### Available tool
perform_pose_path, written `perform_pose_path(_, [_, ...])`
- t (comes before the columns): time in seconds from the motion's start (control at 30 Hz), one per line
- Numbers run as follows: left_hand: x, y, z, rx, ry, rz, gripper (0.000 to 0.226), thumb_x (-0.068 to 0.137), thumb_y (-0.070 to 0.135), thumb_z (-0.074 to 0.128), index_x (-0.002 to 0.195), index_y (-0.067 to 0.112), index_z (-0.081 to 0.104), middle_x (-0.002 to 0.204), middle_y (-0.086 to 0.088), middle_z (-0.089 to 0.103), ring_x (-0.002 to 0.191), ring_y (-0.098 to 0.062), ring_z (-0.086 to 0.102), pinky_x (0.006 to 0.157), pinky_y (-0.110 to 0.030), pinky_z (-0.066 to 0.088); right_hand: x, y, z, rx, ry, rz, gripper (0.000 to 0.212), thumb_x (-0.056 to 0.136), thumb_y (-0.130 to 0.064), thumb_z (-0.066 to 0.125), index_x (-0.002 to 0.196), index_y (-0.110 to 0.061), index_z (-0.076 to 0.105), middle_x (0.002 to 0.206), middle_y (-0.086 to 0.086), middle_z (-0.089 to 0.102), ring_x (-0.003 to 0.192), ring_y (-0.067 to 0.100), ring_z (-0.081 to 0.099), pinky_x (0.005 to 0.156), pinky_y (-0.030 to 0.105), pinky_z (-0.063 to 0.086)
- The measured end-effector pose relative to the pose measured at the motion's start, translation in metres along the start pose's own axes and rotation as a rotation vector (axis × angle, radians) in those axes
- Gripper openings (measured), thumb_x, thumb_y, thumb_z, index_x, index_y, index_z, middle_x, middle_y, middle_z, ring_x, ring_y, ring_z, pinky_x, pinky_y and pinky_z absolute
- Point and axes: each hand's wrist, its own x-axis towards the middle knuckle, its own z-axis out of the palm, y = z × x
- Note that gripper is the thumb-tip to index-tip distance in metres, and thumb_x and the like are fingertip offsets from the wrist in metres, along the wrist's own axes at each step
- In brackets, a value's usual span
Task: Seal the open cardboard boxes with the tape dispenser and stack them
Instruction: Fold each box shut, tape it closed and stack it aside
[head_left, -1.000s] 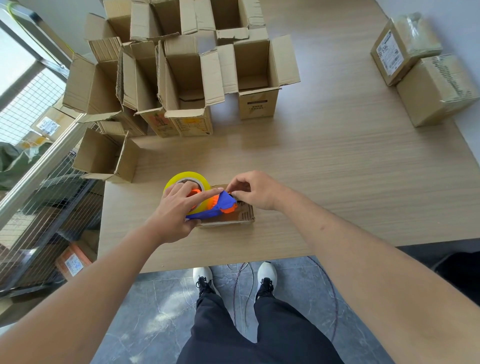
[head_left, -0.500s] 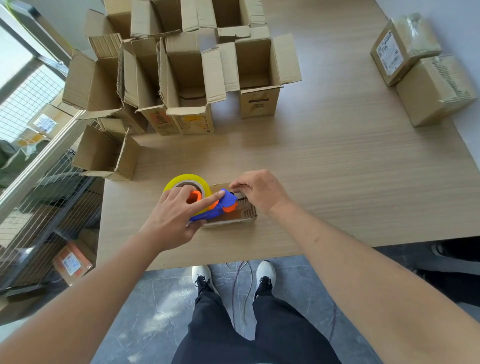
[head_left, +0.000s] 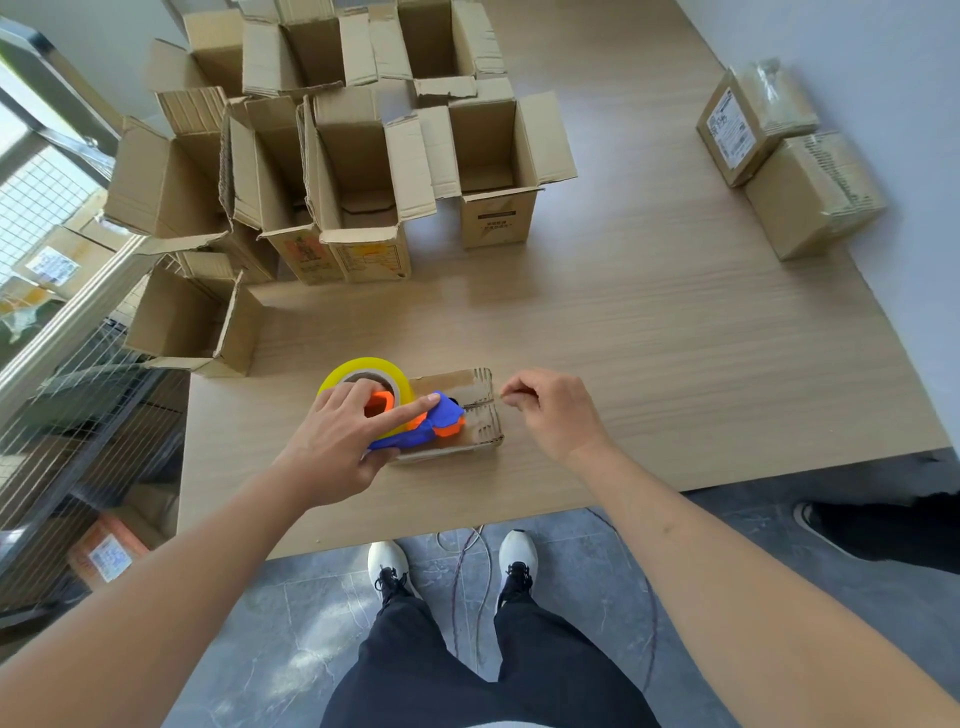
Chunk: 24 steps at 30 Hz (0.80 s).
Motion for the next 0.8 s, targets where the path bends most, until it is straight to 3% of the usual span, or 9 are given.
perform_pose_path(0.2, [0.000, -0.004, -0.002, -0.031, -0.027, 0.017, 0.089, 0.092, 0.043, 0.067, 0.157, 0.059, 0.007, 0.116, -0.002, 0.045, 0.117, -0.032, 0.048, 0.102, -0.047, 0.042, -0.002, 0.008, -0.012, -0.030, 0.013, 0.109, 0.011, 0.089, -0.006, 0.070, 0.089, -0.016, 0.076, 0.077, -0.011, 0.067, 0.081, 0.016, 0.068, 0.077, 0.030, 0.052])
perform_pose_path(0.3, [0.001, -0.003, -0.004, -0.043, -0.034, 0.014, 0.089, 0.093, 0.043, 0.067, 0.156, 0.061, 0.006, 0.118, -0.001, 0.045, 0.121, -0.031, 0.046, 0.105, -0.047, 0.040, -0.002, 0.014, -0.019, -0.018, -0.041, 0.195, 0.011, 0.091, -0.006, 0.070, 0.087, -0.016, 0.074, 0.076, -0.006, 0.071, 0.076, 0.015, 0.070, 0.077, 0.030, 0.055])
perform_pose_path(0.43, [0.002, -0.001, -0.004, -0.047, -0.024, 0.012, 0.090, 0.092, 0.042, 0.068, 0.156, 0.061, 0.007, 0.119, -0.001, 0.045, 0.121, -0.031, 0.046, 0.105, -0.047, 0.040, 0.001, 0.015, -0.016, 0.186, -0.114, 0.340, 0.012, 0.097, -0.007, 0.062, 0.090, -0.014, 0.068, 0.083, -0.002, 0.068, 0.079, 0.020, 0.073, 0.073, 0.028, 0.061])
perform_pose_path(0.57, [0.003, 0.001, -0.003, -0.032, -0.011, 0.004, 0.092, 0.090, 0.041, 0.071, 0.156, 0.059, 0.010, 0.116, -0.001, 0.046, 0.119, -0.032, 0.047, 0.103, -0.048, 0.041, 0.008, 0.020, -0.007, 0.378, -0.172, 0.507, 0.009, 0.098, -0.015, 0.056, 0.092, -0.015, 0.063, 0.080, 0.001, 0.060, 0.073, 0.018, 0.069, 0.090, 0.046, 0.060])
perform_pose_path(0.8, [0.004, -0.001, -0.001, -0.027, -0.013, 0.010, 0.092, 0.089, 0.041, 0.072, 0.157, 0.058, 0.013, 0.114, 0.000, 0.044, 0.118, -0.032, 0.047, 0.101, -0.048, 0.041, 0.011, 0.029, 0.016, 0.483, -0.168, 0.525, 0.017, 0.102, -0.028, 0.061, 0.091, -0.014, 0.058, 0.059, -0.004, 0.063, 0.063, 0.017, 0.066, 0.088, 0.053, 0.060])
